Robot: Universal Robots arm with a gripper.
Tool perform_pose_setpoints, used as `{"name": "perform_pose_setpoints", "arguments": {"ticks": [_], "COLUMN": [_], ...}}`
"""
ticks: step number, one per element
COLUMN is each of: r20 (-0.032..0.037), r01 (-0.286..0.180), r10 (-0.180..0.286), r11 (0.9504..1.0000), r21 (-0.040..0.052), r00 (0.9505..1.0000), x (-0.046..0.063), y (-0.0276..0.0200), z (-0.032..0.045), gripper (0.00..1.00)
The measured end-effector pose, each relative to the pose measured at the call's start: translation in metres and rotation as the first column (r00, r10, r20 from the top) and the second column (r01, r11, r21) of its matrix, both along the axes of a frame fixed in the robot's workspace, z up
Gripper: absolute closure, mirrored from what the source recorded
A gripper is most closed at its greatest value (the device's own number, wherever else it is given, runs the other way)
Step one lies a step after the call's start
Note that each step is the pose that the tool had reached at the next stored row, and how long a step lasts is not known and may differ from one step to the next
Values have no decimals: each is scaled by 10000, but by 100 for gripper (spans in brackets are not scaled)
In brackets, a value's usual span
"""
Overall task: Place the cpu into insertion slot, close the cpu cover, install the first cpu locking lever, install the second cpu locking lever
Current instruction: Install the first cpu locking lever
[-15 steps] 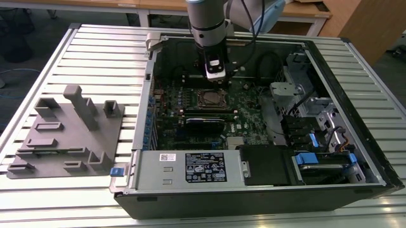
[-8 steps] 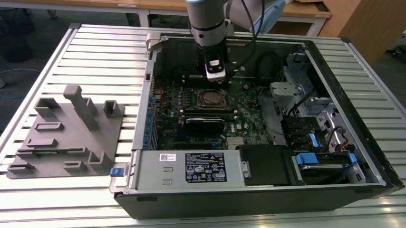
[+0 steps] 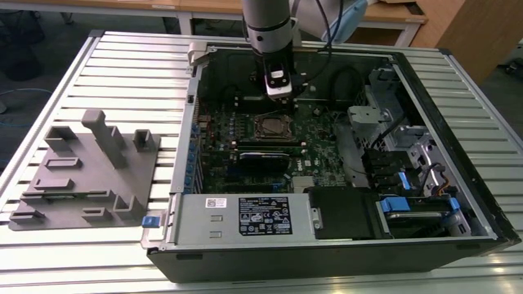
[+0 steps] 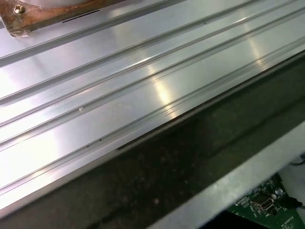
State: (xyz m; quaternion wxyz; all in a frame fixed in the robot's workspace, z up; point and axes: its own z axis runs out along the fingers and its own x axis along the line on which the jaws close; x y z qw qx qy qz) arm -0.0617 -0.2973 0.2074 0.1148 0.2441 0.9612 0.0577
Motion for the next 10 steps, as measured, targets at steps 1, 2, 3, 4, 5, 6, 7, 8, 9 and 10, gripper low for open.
{"name": "perform_pose_setpoints", "arguments": {"ticks": [1,2,3,4,5,6,7,8,9,10], "r20": [16,44,91,148,203,264,321,370,400,421], "r01": [0,-1,-1,-2,-2,-1,0,0,-1,-1], "r10": [0,1,1,2,2,1,0,0,1,1], "r11": [10000,10000,10000,10000,10000,10000,10000,10000,10000,10000], "r21": [-2,-3,-5,-6,-6,-5,-5,-6,-6,-5], "r00": [10000,10000,10000,9999,9998,9997,9995,9993,9992,9991], "x": [-6,-11,-21,-31,-40,-49,-54,-59,-63,-68], "y": [0,0,0,0,0,0,0,-1,-1,-1], "z": [0,-3,-10,-19,-28,-37,-45,-49,-52,-53], "gripper": [89,89,89,89,89,89,89,89,89,89]}}
